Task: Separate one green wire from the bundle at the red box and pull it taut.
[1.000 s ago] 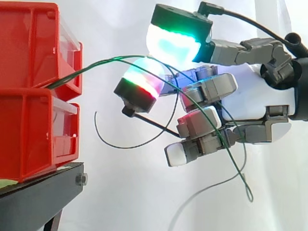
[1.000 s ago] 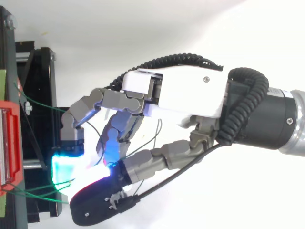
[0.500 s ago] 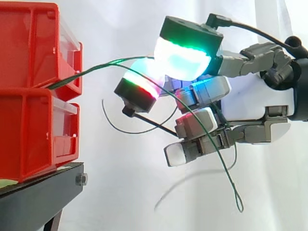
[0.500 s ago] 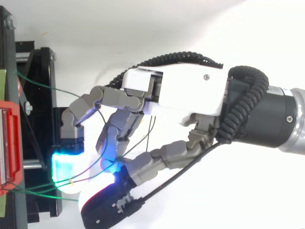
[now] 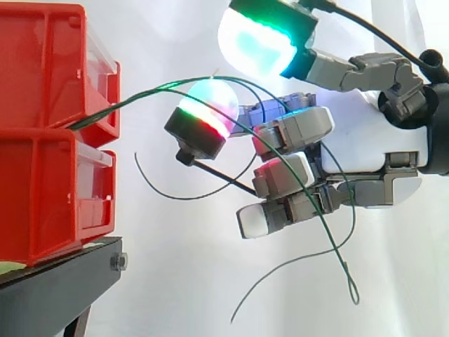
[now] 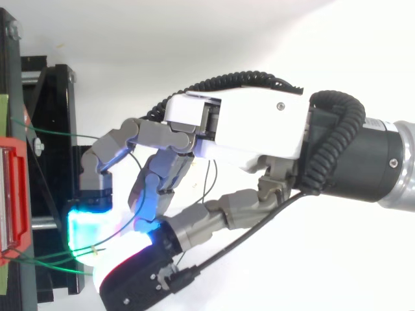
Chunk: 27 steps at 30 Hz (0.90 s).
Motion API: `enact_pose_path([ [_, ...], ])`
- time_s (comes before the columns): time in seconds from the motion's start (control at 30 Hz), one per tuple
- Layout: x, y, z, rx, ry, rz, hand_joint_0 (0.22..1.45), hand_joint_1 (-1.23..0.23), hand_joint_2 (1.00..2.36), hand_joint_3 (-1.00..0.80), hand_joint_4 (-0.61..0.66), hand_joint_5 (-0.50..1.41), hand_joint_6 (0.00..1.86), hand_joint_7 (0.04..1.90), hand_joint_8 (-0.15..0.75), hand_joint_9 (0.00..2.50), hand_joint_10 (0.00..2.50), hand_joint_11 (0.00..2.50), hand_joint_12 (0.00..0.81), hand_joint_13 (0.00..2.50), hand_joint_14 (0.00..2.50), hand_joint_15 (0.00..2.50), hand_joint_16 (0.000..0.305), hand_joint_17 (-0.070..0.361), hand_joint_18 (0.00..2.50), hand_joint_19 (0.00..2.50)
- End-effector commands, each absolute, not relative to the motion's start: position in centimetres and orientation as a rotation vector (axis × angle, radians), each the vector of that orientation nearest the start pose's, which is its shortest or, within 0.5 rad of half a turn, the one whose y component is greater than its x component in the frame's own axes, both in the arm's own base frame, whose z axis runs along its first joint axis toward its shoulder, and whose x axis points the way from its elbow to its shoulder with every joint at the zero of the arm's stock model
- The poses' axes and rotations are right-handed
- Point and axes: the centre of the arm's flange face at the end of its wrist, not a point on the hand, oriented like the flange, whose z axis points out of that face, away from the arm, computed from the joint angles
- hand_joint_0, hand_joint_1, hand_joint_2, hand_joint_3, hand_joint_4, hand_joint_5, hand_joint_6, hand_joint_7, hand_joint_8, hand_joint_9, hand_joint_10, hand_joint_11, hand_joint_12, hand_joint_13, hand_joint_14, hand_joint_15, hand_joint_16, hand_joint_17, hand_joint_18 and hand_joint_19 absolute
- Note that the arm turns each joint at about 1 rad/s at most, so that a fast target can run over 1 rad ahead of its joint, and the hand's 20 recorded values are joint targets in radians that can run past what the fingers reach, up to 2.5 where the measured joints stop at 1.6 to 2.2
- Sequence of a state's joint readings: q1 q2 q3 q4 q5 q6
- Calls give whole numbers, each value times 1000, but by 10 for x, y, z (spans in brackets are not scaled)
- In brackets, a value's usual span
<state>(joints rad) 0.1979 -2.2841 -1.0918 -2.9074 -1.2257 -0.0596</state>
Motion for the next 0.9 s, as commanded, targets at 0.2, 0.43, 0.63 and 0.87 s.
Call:
enact_pose_path([
  [0.2, 771, -16, 293, 1235, 1131, 1055, 654, -757, 1025, -128, 75, -225, 940, 912, 244, 1150, 267, 1652, 358, 1149, 28, 1003, 54, 121, 801, 555],
  [0.43, 772, -16, 293, 1228, 1126, 1056, 662, -795, 1006, -424, 120, -220, 927, 870, 254, 1166, 214, 1656, 351, 1145, 29, 991, 53, 120, 800, 538],
  [0.63, 772, -15, 293, 1225, 1125, 1055, 722, -817, 1018, -288, 14, -221, 933, 1118, 242, 1183, 299, 1650, 349, 1161, 28, 989, 52, 117, 817, 523],
  [0.87, 772, -15, 293, 1227, 1124, 1052, 752, -866, 1011, -386, 108, -228, 952, 891, 244, 1136, 330, 1614, 344, 1148, 29, 990, 52, 116, 813, 500],
])
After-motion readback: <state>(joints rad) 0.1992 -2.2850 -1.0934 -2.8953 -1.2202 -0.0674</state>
